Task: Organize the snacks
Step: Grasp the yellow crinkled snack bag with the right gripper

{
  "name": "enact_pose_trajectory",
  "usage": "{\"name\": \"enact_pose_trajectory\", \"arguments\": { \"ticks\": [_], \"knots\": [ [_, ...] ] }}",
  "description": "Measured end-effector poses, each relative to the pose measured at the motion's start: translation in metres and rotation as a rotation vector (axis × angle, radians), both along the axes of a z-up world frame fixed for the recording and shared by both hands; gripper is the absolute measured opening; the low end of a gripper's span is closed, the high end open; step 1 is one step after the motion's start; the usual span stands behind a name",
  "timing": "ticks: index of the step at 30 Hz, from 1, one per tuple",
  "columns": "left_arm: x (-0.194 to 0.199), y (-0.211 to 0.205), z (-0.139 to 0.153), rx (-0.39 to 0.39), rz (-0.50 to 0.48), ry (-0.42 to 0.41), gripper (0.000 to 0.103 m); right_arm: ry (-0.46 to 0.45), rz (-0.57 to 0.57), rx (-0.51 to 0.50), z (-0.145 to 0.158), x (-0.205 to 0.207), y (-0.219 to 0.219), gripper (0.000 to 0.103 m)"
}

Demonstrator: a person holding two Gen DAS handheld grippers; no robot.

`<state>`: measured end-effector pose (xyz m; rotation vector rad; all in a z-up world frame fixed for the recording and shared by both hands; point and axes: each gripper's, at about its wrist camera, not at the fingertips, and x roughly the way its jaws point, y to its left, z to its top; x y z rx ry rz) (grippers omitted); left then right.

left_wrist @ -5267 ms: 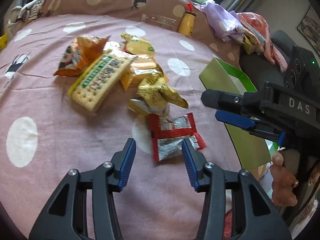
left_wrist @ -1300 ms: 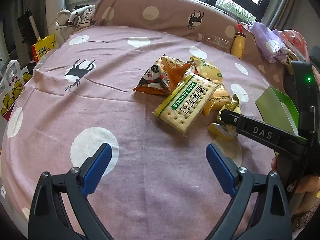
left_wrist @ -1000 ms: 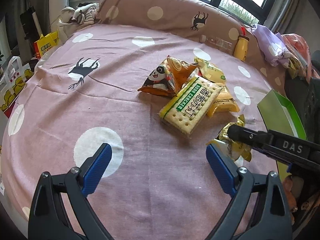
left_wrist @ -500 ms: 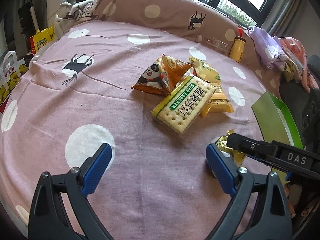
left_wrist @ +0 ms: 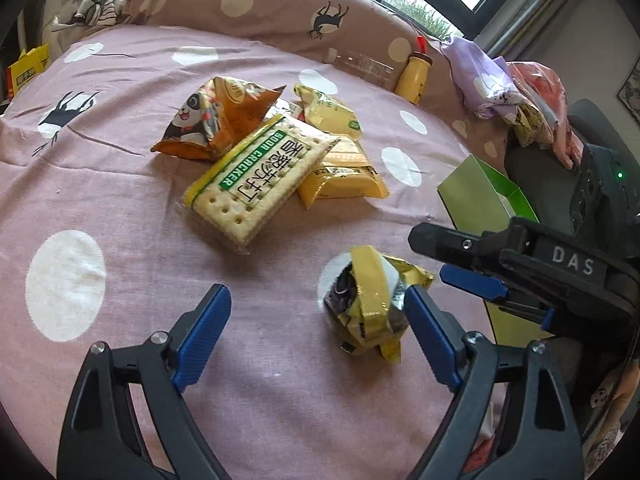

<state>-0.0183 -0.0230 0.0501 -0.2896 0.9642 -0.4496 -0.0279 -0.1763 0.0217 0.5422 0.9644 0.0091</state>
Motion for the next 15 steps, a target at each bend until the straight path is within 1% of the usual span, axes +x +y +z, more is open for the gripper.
{"name": "enact_pose_trajectory", "arguments": {
  "ticks": [1,3,5,7,8,9,11,12,13,14,15],
  "knots": [
    [-0.001,0.0,0.0,-0.002,-0.002,-0.003,0.088,-0.016,0.01,0.009,0.004,-0.003,0.001,0.074],
    [-0.002,-0.002,0.001,-0.004,-0.006,-0.005,0.087,-0.043,0.044,0.032,0.008,-0.005,0.004,0.078],
    [-0.002,-0.005,0.0,-0.014,-0.021,-0.008,0.085,-0.045,0.082,0.065,0.007,-0.003,0.008,0.078],
    [-0.001,-0.007,-0.003,-0.021,-0.026,0.001,0.079,-0.019,0.106,0.088,0.0,0.002,0.012,0.078],
    [0.0,-0.009,-0.005,-0.027,-0.031,0.007,0.077,-0.007,0.117,0.089,-0.003,0.003,0.016,0.078],
    [0.001,-0.012,-0.008,-0.038,-0.042,0.015,0.073,0.0,0.132,0.082,-0.005,0.005,0.019,0.078],
    [0.004,-0.016,-0.013,-0.082,-0.063,0.035,0.064,0.004,0.146,0.081,-0.008,0.007,0.024,0.078],
    [0.006,-0.017,-0.015,-0.116,-0.072,0.051,0.058,0.003,0.15,0.084,-0.01,0.008,0.026,0.075],
    [0.007,-0.018,-0.016,-0.143,-0.081,0.06,0.049,0.007,0.151,0.094,-0.012,0.01,0.027,0.067],
    [0.008,-0.02,-0.016,-0.152,-0.087,0.065,0.048,0.019,0.155,0.107,-0.016,0.011,0.027,0.063],
    [0.007,-0.022,-0.016,-0.136,-0.084,0.055,0.049,0.029,0.155,0.121,-0.02,0.013,0.027,0.056]
  ]
}}
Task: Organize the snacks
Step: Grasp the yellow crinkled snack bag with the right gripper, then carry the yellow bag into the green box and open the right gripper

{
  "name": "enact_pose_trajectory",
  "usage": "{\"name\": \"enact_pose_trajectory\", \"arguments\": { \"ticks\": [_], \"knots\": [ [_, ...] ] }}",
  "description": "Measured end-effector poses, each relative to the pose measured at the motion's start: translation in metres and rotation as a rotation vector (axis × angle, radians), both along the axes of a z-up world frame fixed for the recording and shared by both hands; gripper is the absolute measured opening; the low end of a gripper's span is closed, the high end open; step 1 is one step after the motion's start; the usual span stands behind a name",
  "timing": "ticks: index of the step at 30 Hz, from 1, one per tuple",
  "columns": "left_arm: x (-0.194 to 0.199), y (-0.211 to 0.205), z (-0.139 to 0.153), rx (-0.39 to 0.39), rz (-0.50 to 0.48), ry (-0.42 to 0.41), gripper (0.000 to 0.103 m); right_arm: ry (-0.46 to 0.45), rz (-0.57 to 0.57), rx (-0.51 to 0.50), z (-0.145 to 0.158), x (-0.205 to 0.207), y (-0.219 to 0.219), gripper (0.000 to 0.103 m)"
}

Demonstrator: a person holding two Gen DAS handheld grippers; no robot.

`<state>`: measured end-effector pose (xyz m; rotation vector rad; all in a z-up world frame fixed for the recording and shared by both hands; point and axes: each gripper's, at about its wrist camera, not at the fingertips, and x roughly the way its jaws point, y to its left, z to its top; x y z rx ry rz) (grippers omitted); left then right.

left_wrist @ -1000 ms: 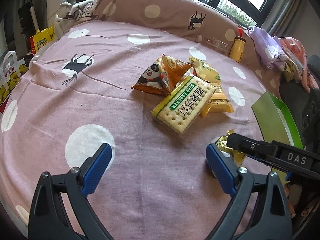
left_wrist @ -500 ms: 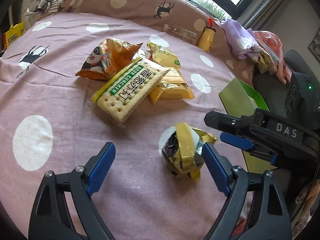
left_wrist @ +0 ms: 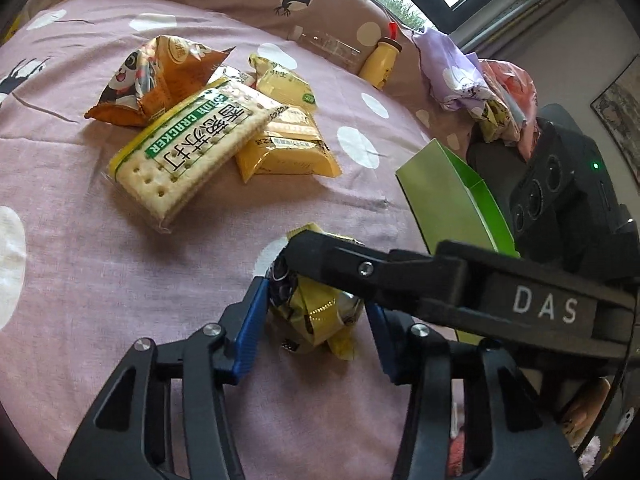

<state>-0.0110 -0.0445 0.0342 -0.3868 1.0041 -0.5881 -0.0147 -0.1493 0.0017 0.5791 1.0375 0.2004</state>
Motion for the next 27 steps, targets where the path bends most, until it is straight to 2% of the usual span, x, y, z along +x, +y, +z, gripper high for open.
{"name": "enact_pose_trajectory", "arguments": {
  "ticks": [5,9,12,20,27],
  "knots": [
    [-0.006,0.0,0.011,0.002,-0.01,-0.022,0.042,-0.011,-0.002,0.031,0.0,-0.002,0.0,0.05],
    [-0.015,-0.003,0.035,0.018,-0.014,-0.105,0.042,-0.076,0.001,0.04,0.017,-0.012,-0.002,0.05],
    [-0.023,-0.011,0.057,0.03,-0.027,-0.181,0.042,-0.158,-0.002,0.029,0.04,-0.024,-0.006,0.05],
    [-0.04,-0.065,0.106,0.082,-0.131,-0.356,0.042,-0.337,-0.089,0.03,0.089,-0.066,-0.049,0.05],
    [-0.043,-0.119,0.12,0.102,-0.242,-0.419,0.042,-0.416,-0.216,0.02,0.107,-0.097,-0.097,0.05]
  ]
}}
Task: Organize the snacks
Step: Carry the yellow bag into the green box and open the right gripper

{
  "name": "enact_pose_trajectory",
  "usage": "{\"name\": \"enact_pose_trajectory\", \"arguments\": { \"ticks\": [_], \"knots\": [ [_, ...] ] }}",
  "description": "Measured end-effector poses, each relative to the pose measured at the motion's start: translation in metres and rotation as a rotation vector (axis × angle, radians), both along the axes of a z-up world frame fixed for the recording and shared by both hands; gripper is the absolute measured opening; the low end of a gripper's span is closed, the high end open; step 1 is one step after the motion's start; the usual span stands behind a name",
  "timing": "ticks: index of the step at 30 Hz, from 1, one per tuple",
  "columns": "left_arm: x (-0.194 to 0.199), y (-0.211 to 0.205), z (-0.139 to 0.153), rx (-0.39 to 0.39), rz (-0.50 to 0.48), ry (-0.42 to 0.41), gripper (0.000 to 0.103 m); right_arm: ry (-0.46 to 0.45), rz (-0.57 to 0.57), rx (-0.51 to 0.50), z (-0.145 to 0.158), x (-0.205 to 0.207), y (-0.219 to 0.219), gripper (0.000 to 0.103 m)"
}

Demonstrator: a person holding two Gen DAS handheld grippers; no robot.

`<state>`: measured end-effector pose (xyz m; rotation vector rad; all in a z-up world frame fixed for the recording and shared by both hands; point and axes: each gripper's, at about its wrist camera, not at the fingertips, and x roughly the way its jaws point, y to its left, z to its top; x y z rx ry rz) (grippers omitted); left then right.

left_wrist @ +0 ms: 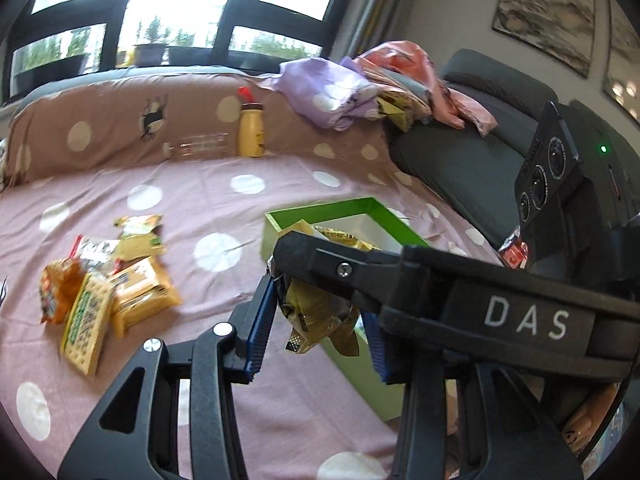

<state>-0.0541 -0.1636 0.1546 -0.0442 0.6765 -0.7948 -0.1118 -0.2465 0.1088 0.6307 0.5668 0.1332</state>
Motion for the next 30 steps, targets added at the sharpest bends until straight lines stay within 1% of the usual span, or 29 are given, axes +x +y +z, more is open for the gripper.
{"name": "enact_pose_trajectory", "arguments": {
  "ticks": [6,16,21,25,30],
  "knots": [
    [0.002,-0.047,-0.005,0.047,-0.076,0.0,0.042,-0.001,-0.115,0.059,-0.009,-0.016,-0.043,0.051],
    [0.006,-0.106,-0.028,0.108,-0.172,0.08,0.042,0.086,-0.271,0.157,-0.038,-0.025,-0.097,0.051],
    [0.008,-0.121,-0.038,0.117,-0.204,0.126,0.041,0.137,-0.33,0.167,-0.049,-0.029,-0.112,0.051],
    [0.01,-0.129,-0.045,0.136,-0.219,0.155,0.041,0.167,-0.348,0.18,-0.058,-0.028,-0.12,0.051],
    [0.012,-0.132,-0.054,0.142,-0.219,0.185,0.04,0.199,-0.359,0.19,-0.066,-0.025,-0.126,0.051]
  ]
}}
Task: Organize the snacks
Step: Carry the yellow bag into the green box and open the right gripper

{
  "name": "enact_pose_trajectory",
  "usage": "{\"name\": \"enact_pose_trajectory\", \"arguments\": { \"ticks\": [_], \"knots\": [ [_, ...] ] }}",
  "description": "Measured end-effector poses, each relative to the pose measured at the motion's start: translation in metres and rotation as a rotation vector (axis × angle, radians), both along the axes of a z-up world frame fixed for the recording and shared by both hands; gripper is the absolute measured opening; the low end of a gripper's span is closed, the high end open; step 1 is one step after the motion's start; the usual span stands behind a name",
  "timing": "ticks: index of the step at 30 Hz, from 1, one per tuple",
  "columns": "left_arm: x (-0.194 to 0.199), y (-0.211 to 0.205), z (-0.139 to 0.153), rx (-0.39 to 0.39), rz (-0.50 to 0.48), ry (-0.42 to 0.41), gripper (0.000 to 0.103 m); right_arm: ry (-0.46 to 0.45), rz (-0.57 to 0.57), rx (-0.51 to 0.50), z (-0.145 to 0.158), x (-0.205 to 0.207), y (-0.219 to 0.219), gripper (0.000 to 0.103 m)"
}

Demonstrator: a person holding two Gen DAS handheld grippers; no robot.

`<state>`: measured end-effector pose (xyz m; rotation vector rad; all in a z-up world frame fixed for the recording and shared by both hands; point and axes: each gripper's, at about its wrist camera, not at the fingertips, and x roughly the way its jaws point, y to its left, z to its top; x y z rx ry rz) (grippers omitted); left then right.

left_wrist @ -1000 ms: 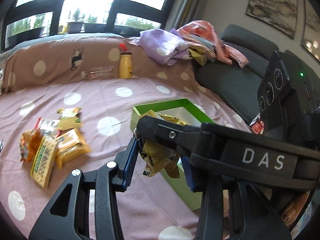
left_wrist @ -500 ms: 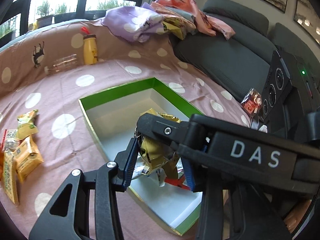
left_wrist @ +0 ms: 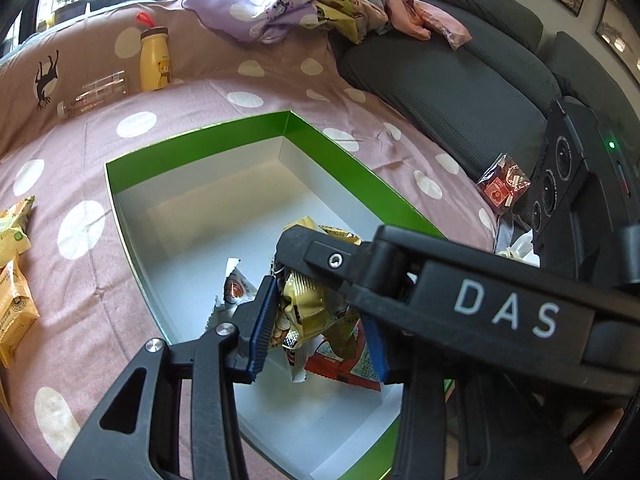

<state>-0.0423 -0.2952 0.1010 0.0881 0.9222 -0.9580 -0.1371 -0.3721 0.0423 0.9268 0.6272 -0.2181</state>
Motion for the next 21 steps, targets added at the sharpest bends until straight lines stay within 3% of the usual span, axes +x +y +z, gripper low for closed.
{"name": "enact_pose_trajectory", "arguments": {
  "ticks": [13,18,21],
  "knots": [
    [0.001,-0.004,-0.007,0.016,0.029,0.011,0.044,0.065,-0.06,-0.056,0.0,-0.003,-0.002,0.051],
    [-0.001,0.017,0.006,0.018,0.093,-0.063,0.054,0.08,-0.129,-0.126,0.01,-0.011,-0.001,0.054],
    [0.003,0.04,0.014,0.014,0.154,-0.088,0.066,0.099,-0.157,-0.181,0.018,-0.016,0.003,0.059]
  ]
}}
